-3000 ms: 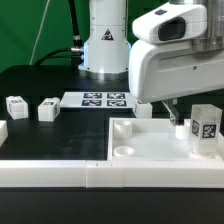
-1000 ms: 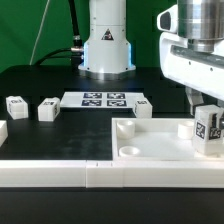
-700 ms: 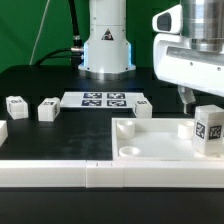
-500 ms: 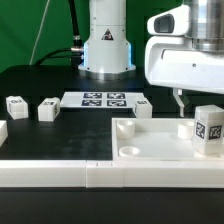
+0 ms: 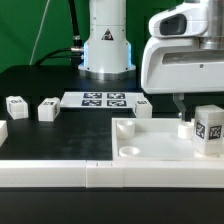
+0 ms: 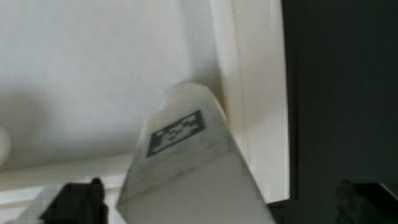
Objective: Assemble one leg
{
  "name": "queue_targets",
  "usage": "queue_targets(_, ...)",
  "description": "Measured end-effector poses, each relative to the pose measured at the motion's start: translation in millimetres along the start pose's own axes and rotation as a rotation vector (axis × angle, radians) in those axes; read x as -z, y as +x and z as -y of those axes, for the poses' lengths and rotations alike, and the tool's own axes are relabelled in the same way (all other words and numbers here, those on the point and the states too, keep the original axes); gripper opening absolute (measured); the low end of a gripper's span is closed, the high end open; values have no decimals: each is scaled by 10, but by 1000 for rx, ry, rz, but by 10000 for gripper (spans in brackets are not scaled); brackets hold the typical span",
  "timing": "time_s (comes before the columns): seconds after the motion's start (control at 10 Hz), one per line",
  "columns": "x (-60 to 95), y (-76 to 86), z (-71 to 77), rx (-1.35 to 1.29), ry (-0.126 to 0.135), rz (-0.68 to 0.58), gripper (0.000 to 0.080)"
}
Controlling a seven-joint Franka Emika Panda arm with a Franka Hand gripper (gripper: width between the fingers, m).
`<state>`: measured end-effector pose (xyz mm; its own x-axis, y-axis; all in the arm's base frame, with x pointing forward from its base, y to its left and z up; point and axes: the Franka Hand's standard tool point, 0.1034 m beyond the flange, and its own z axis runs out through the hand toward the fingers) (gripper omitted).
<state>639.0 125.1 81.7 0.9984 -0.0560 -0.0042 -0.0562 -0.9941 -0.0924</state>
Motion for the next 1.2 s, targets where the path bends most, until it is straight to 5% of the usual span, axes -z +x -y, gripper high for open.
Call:
queue_targets(0.4,-2,8,-29,303,-6,-2,649)
queue_targets(0.7,0,13,-44,286,-9,-3,292)
queue_targets(1.0,-5,16,-76,170,-5,-3,292)
queue_targets(1.2,-11,15,-84,-136,-5,-10,292)
